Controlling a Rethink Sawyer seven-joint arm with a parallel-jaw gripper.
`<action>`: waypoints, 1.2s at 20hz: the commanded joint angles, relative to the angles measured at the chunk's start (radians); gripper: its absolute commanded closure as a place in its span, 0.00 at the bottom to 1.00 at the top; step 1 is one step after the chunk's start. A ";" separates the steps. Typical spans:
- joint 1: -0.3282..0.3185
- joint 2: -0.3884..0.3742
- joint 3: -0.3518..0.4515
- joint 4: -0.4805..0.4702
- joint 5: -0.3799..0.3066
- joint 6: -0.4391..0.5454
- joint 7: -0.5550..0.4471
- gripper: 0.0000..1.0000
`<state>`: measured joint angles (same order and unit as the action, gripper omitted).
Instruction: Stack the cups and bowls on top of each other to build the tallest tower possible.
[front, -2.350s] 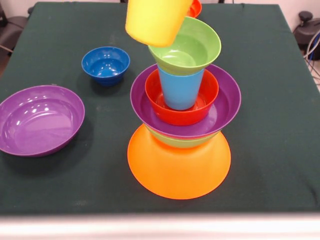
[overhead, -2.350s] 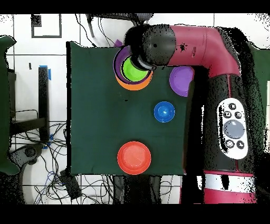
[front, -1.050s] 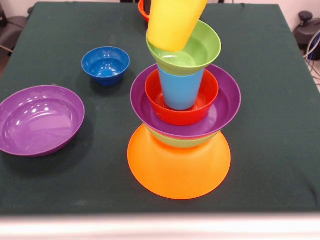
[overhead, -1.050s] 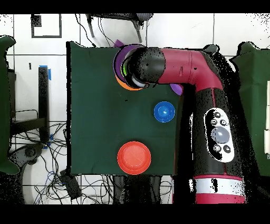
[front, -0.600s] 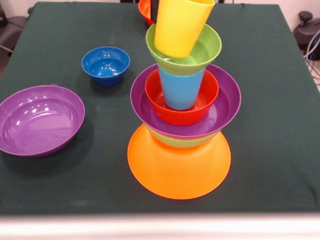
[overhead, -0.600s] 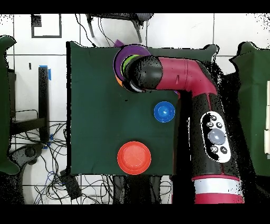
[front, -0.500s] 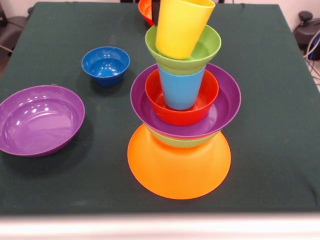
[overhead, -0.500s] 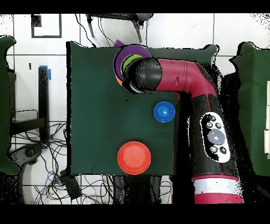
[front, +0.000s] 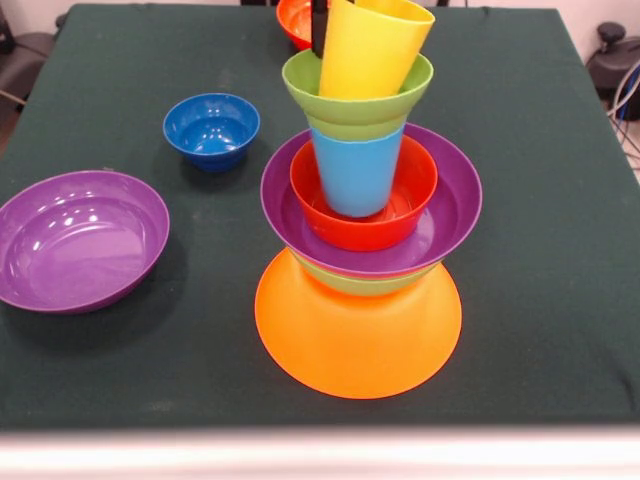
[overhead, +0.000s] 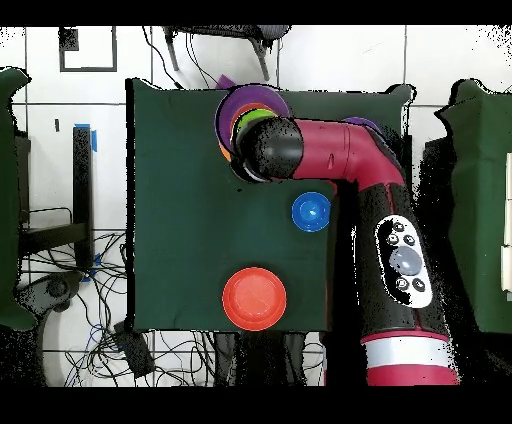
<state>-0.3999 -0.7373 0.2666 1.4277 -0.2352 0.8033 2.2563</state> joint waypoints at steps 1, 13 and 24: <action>0.000 0.037 0.008 0.097 0.021 -0.035 0.042 1.00; -0.015 -0.003 0.054 0.113 0.140 -0.062 0.048 1.00; -0.019 -0.009 0.051 0.056 0.214 -0.042 0.033 1.00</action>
<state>-0.4224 -0.7506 0.2665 1.4636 -0.0496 0.7981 2.2563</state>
